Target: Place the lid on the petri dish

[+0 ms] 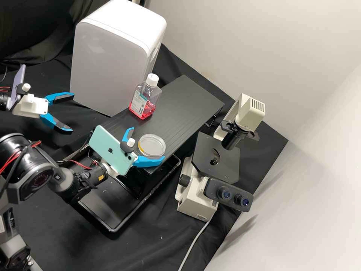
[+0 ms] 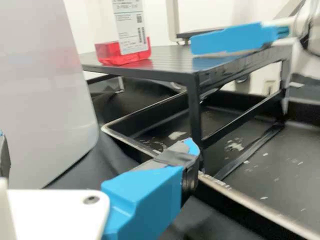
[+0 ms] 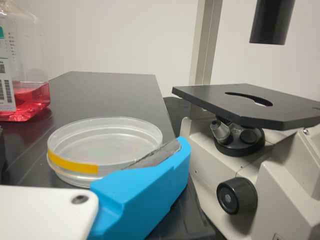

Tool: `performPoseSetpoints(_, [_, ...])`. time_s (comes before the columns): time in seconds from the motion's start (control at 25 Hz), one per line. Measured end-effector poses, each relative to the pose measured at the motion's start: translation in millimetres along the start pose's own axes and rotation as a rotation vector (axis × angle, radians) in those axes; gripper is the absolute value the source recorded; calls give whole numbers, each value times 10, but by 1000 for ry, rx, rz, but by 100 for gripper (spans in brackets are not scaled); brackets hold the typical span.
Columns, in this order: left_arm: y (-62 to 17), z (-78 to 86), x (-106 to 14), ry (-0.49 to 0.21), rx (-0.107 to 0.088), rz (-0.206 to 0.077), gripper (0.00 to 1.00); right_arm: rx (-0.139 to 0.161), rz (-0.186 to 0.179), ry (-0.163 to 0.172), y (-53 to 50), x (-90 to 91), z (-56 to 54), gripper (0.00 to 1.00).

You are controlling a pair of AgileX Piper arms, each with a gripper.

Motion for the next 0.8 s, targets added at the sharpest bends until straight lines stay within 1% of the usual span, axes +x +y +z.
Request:
performPoseSetpoints(0.04, [0,11,-22,13,21,1,100,-4,3,1,2,-27,-14,100])
performPoseSetpoints(0.08, [6,21,-46,33,37,4,100,-12,2,-1,-7,-54,-20,100])
performPoseSetpoints(0.12, [14,41,-62,55,58,9,100,-24,5,-3,-11,-86,-33,100])
performPoseSetpoints(0.16, [35,43,-85,92,72,19,100,-27,13,-8,-8,-116,-43,100])
performPoseSetpoints(0.2, [43,51,-106,107,86,22,100,-26,18,-7,-11,-143,-63,100])
performPoseSetpoints(0.24, [56,63,-127,110,95,26,100,-23,19,-10,-14,-169,-68,100])
performPoseSetpoints(0.32, [92,75,-173,109,96,38,100,-21,19,-9,-19,-208,-70,100])
performPoseSetpoints(0.4, [108,83,-209,109,97,43,100,-23,23,-4,-35,-251,-59,100])
performPoseSetpoints(0.44, [111,96,-219,105,98,45,100,-23,33,1,-37,-278,-53,100])
performPoseSetpoints(0.48, [107,103,-223,102,98,46,100,-17,41,8,-33,-296,-53,100])
performPoseSetpoints(0.56, [96,117,-233,97,104,42,100,-4,40,7,-36,-332,-43,100])
performPoseSetpoints(0.76, [90,126,-236,94,104,39,100,19,49,17,-5,-446,-56,100])
performPoseSetpoints(0.8, [90,126,-236,94,104,39,100,31,52,18,2,-465,-58,100])
